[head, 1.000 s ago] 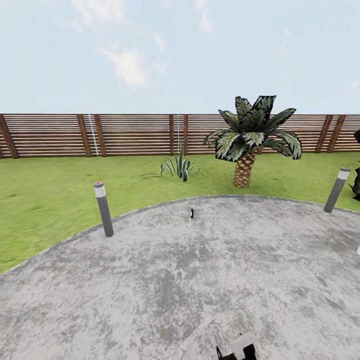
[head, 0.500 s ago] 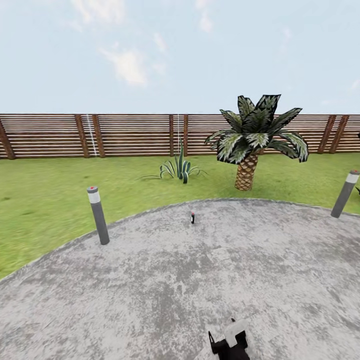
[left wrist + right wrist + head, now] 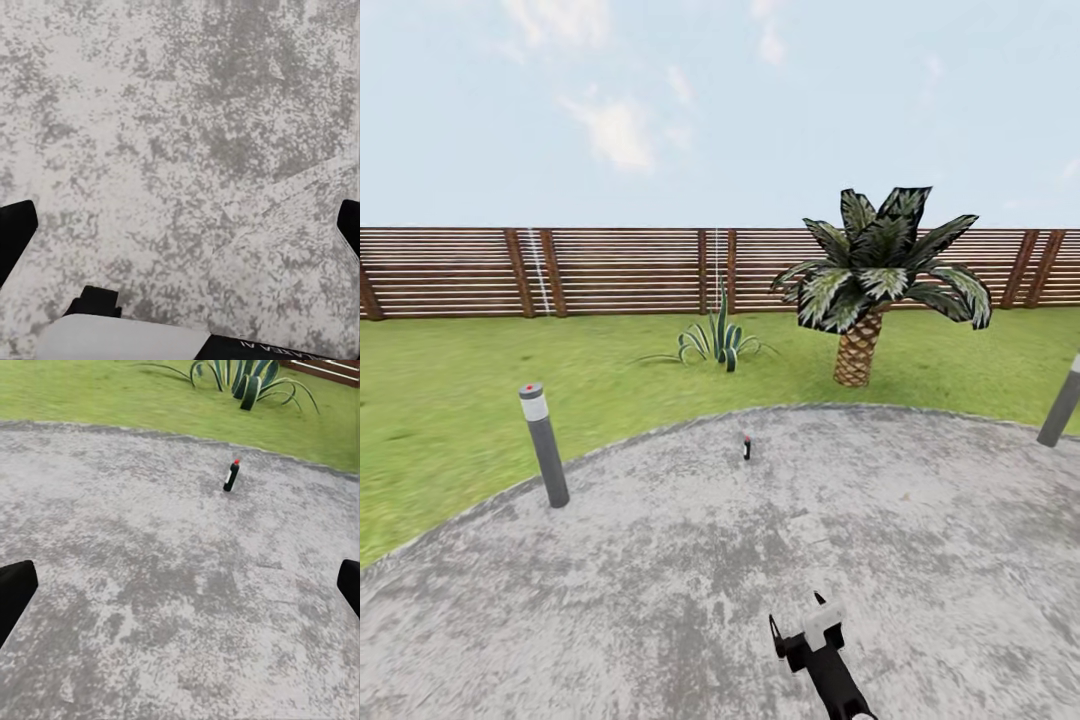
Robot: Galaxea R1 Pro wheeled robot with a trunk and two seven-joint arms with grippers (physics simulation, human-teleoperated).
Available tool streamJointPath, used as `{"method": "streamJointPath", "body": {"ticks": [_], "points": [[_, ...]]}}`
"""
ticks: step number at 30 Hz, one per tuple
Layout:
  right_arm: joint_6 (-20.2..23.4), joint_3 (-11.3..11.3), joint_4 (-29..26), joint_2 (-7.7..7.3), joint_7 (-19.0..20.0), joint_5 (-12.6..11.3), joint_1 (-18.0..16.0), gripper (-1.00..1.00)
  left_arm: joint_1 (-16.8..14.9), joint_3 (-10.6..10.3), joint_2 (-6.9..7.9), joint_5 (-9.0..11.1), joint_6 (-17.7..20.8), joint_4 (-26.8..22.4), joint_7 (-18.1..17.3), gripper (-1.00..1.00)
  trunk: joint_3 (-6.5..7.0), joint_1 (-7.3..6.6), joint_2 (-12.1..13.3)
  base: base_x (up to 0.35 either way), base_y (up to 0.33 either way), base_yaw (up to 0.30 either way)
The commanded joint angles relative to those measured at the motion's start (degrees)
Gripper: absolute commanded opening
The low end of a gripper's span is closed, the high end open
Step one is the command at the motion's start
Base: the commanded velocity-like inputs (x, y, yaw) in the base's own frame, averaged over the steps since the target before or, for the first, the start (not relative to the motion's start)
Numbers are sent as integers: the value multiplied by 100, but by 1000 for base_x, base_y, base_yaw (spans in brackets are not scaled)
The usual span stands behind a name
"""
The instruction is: In the garden, pick up the pesticide atomizer on the floor and spray pesticide onto both trees until each tree trunk is fully covered.
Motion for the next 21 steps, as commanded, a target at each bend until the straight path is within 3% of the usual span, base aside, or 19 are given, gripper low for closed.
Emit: {"method": "streamJointPath", "body": {"ticks": [1, 14, 21], "points": [[-15, 0, 3, 0, 0, -1, -2, 100, 0, 0, 0, 2, 0, 0, 0, 100, 0, 0, 0, 350, 0, 0], [-26, 8, 360, 4, 0, 6, -5, 100, 0, 0, 0, 7, 0, -5, 0, 100, 0, 0, 0, 350, -2, 0], [-19, 9, 401, 56, 0, 7, -5, 100, 0, 0, 0, 7, 0, 0, 0, 100, 0, 0, 0, 342, -95, 0]]}}
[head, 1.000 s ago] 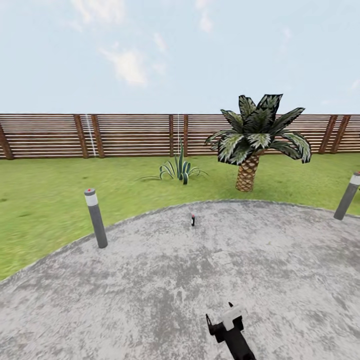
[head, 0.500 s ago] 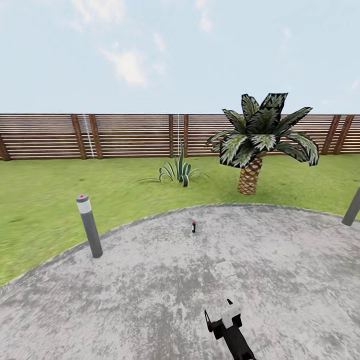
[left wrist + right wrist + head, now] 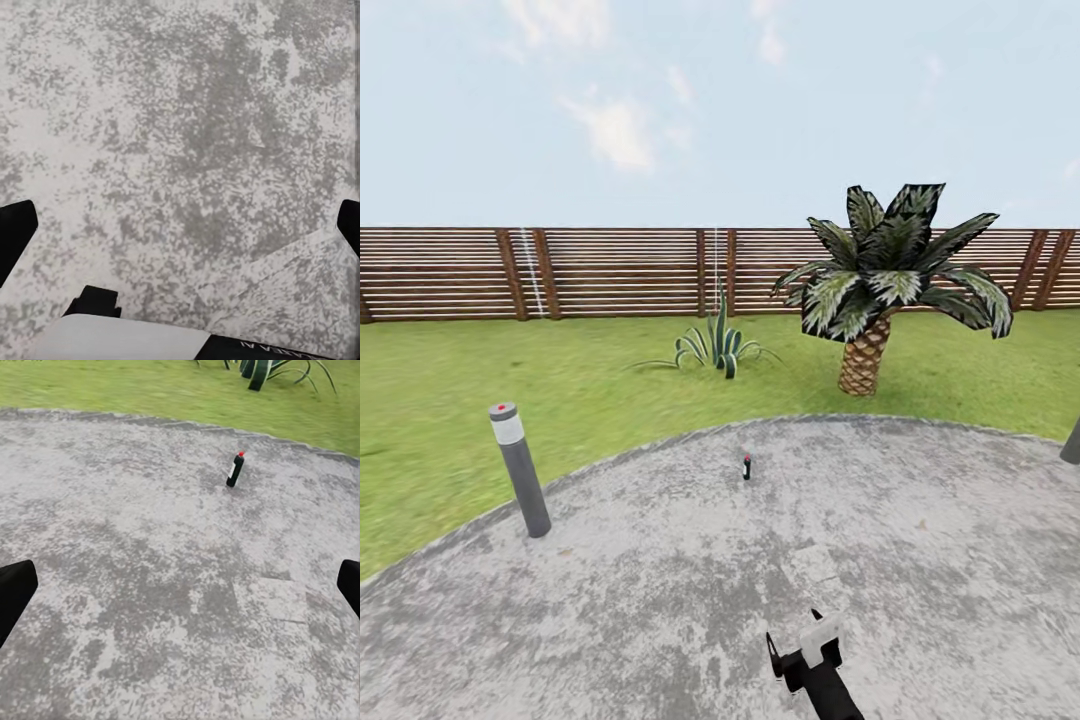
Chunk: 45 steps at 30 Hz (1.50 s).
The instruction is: In the garden, pick up the pesticide atomizer on the floor and spray pesticide onto both trees until each tree trunk is fully covered.
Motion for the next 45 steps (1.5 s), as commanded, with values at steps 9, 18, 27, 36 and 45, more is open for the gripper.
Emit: {"method": "streamJointPath", "body": {"ticks": [9, 18, 27, 36, 45], "points": [[-2, 0, 1, 6, -8, 0, 0, 100, 0, 0, -4, 0, 0, 0, 0, 100, 0, 0, 0, 337, -125, 0], [-6, -6, 3, 9, -9, 0, 0, 100, 0, 0, -5, 0, 0, 0, 0, 100, 0, 0, 0, 337, -127, 0], [-11, 3, 294, 98, -9, 0, 0, 100, 0, 0, -9, 0, 0, 0, 0, 100, 0, 0, 0, 336, -10, 0], [-10, 0, 416, 119, -9, 0, 0, 100, 0, 0, -9, 0, 0, 0, 0, 100, 0, 0, 0, 337, -1, -31], [-14, -20, 945, 101, -9, -9, 0, 100, 0, 0, -9, 0, 0, 0, -8, 100, 0, 0, 0, 336, 59, -129]]}}
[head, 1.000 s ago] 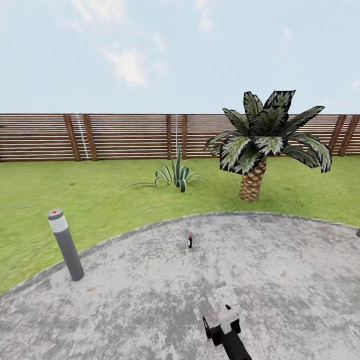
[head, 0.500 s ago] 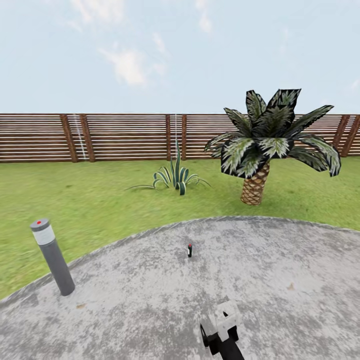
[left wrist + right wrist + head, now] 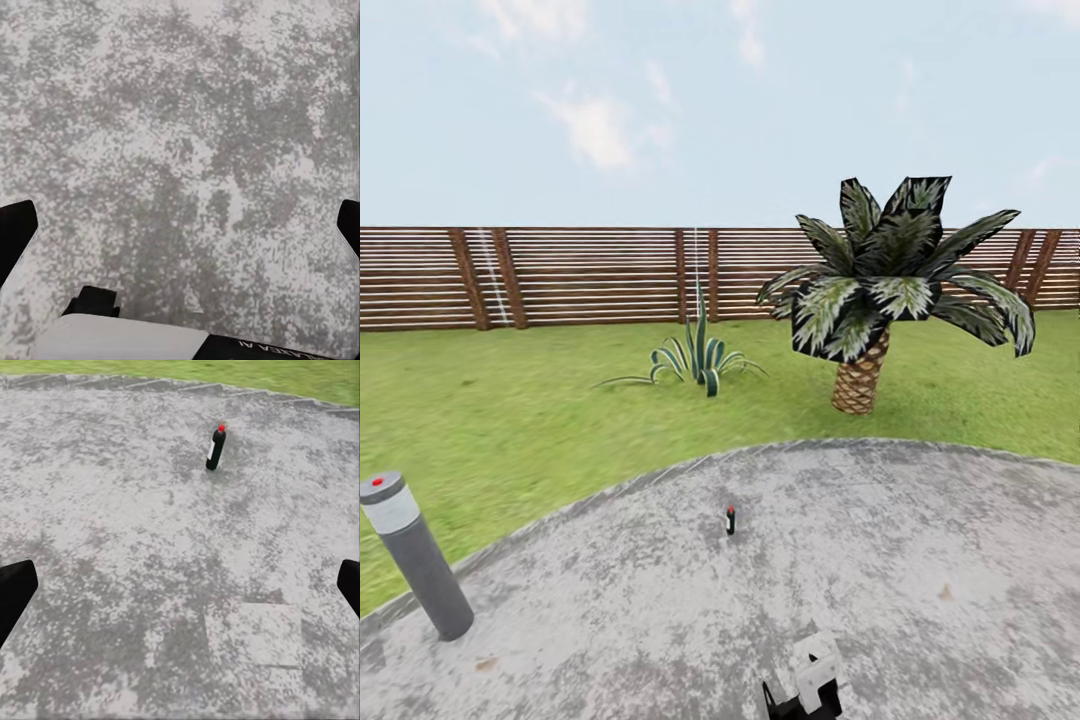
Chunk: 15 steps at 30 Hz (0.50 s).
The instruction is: In the garden, pick up the pesticide atomizer on the floor and spray pesticide onto both trees until each tree trunk is fully covered.
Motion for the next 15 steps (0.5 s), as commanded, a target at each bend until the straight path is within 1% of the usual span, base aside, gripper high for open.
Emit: {"method": "streamJointPath", "body": {"ticks": [1, 5, 6, 15], "points": [[0, -3, 41, -1, 0, -2, 0, 100, 0, 0, 0, 0, 0, 0, 0, 100, 0, 0, 0, 336, 122, -40], [-1, -14, 232, -11, 0, -13, 0, 100, 0, 0, 0, 0, 6, 0, -1, 100, 0, 0, 0, 330, 157, -23], [-1, -22, 299, -17, 0, -17, 0, 100, 0, 0, 0, 0, 8, 0, -1, 100, 0, 0, 0, 304, 214, -220], [0, -24, 314, -17, 0, -17, 0, 100, 0, 0, 0, 0, 7, 0, -1, 100, 0, 0, 0, 294, 228, -266]]}}
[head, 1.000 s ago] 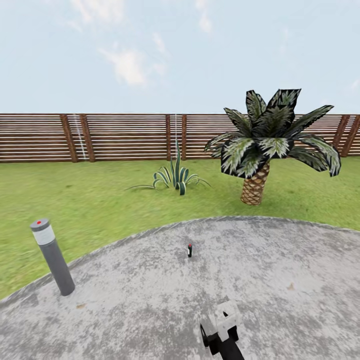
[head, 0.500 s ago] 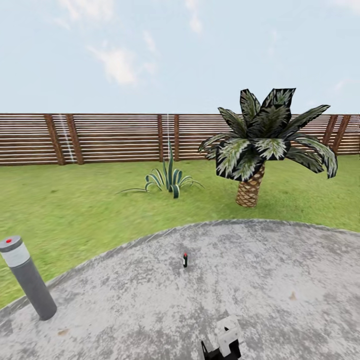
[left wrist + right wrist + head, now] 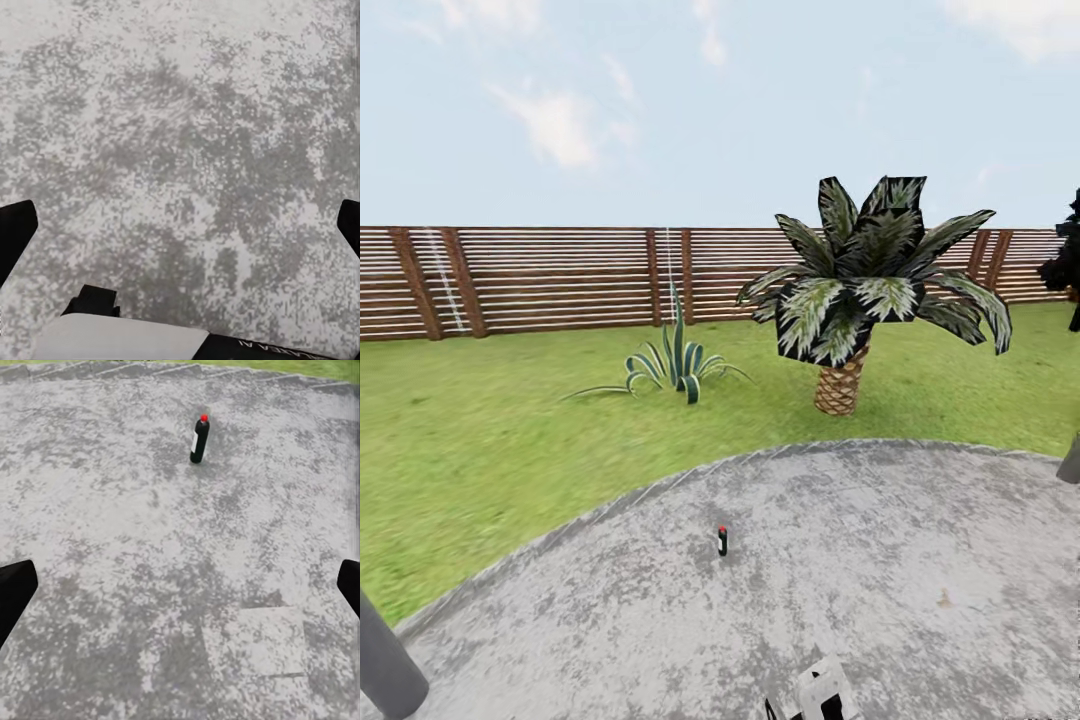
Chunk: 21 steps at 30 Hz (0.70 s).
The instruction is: In the garden, pick up the pesticide atomizer on the floor and spray pesticide onto both trees until each tree trunk is fully covered.
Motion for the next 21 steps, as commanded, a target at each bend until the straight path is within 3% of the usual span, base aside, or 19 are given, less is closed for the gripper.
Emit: {"method": "streamJointPath", "body": {"ticks": [1, 10, 21], "points": [[0, 0, 1, 1, 0, 0, 0, 100, 0, 0, 0, 0, 1, 0, 0, 100, 0, 0, 0, 268, 246, -177], [0, -10, 2, -10, 0, -3, 0, 100, 0, 0, 0, 0, 2, 0, 0, 100, 0, 0, 0, 216, 220, -58], [0, -18, 2, -16, 0, -9, 0, 100, 0, 0, 0, 0, -21, 0, 0, 100, 0, 0, 0, 91, 69, -266]]}}
